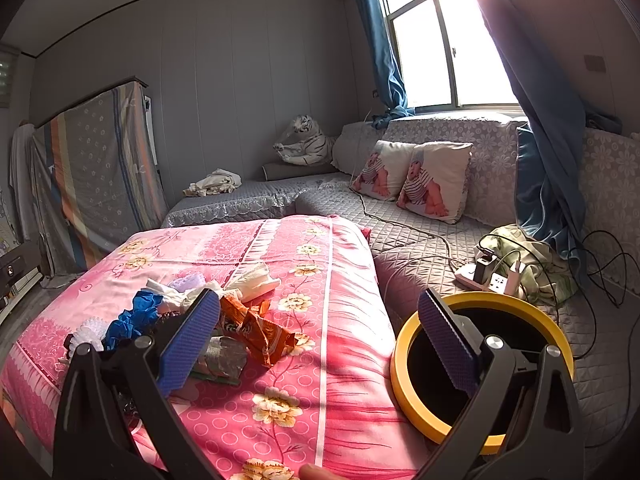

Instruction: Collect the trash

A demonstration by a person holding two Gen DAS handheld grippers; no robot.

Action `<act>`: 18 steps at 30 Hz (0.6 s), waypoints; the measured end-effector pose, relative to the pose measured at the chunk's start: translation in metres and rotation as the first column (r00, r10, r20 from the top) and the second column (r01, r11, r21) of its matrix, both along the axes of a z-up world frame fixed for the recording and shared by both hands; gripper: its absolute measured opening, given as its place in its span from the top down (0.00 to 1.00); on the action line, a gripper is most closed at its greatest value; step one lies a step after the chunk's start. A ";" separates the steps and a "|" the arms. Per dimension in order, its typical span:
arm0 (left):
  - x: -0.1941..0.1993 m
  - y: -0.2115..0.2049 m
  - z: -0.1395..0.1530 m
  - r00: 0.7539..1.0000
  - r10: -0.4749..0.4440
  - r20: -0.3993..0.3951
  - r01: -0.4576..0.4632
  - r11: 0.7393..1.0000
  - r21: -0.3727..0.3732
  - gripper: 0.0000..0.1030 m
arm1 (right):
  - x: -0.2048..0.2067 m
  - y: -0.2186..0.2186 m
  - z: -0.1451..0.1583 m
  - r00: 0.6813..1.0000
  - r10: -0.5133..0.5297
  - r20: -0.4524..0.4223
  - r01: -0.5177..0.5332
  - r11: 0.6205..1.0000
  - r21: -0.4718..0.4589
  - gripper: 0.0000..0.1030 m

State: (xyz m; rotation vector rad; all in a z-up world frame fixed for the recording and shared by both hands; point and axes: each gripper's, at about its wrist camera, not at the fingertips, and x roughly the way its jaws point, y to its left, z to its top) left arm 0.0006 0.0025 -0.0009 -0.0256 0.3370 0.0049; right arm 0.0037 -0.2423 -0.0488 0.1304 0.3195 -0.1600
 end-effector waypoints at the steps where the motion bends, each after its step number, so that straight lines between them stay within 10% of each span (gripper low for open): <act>1: 0.000 0.000 0.000 1.000 0.000 -0.001 0.000 1.000 -0.001 0.07 | 0.000 0.000 0.000 1.000 0.000 -0.001 0.000 1.000 0.001 0.08; 18: 0.000 0.001 0.000 1.000 0.000 -0.001 0.000 1.000 -0.002 0.07 | 0.000 -0.001 -0.001 1.000 -0.001 -0.003 0.001 1.000 0.005 0.08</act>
